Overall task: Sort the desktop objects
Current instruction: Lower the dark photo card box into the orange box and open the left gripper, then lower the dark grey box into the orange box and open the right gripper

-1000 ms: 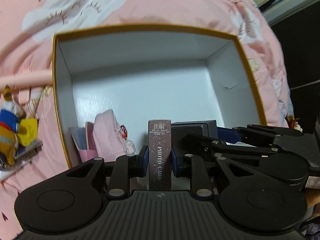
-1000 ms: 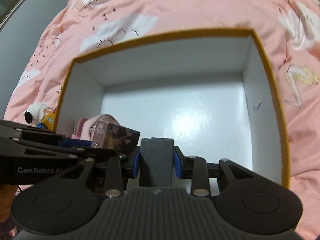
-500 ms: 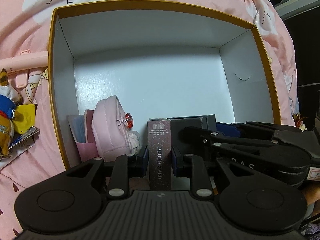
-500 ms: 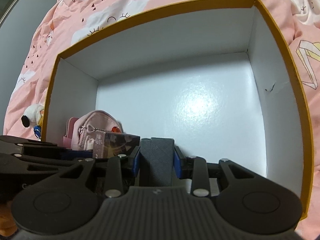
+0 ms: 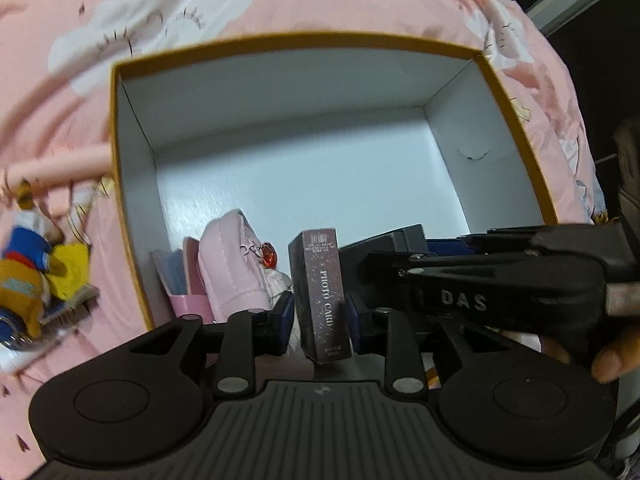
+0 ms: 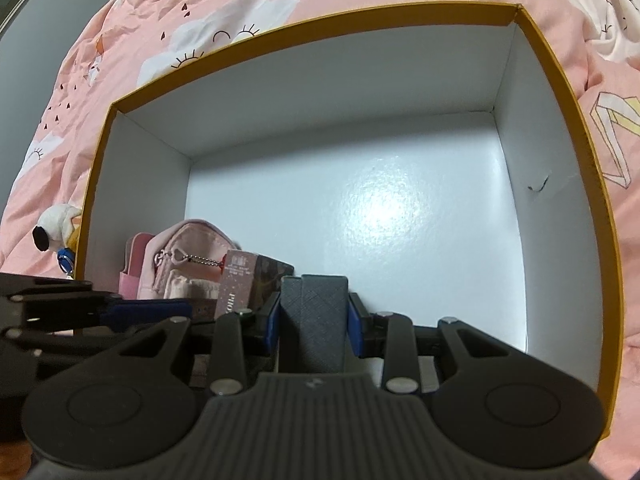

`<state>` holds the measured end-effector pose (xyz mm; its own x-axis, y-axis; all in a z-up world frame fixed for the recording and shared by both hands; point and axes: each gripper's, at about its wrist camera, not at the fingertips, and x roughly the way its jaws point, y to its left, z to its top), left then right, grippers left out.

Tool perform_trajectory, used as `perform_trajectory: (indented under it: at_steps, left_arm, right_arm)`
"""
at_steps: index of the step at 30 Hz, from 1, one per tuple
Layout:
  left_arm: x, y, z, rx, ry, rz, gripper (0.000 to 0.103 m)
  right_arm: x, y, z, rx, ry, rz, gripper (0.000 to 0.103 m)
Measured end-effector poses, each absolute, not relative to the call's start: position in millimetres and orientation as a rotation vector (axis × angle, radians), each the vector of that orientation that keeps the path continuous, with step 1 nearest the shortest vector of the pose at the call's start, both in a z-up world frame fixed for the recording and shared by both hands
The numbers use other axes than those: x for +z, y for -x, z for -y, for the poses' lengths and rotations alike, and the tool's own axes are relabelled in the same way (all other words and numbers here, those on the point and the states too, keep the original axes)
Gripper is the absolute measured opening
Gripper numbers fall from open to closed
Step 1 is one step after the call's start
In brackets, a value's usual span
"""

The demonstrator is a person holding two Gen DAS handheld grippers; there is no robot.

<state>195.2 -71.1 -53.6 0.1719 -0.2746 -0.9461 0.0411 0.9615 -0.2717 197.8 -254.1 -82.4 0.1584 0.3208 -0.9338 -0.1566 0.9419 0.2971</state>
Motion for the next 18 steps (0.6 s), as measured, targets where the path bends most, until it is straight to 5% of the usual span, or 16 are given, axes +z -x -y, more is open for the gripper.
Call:
perform_trajectory:
  at_steps: [5,7,18]
  left_arm:
    - [-35,-182,74,-0.245,0.126,-1.294,0.039]
    - [-30,-178,75,-0.235,0.09,-1.256,0.051]
    - [-17,-169,60,-0.223,0.082,-1.19,0.051]
  right_arm:
    - [-83,-198,244,0.347,-0.118,-1.376,0.035]
    - [-83,-199,238,0.347,-0.099,-1.374,0.035]
    - [-82,-198,212,0.329,-0.061,-1.419,0.035]
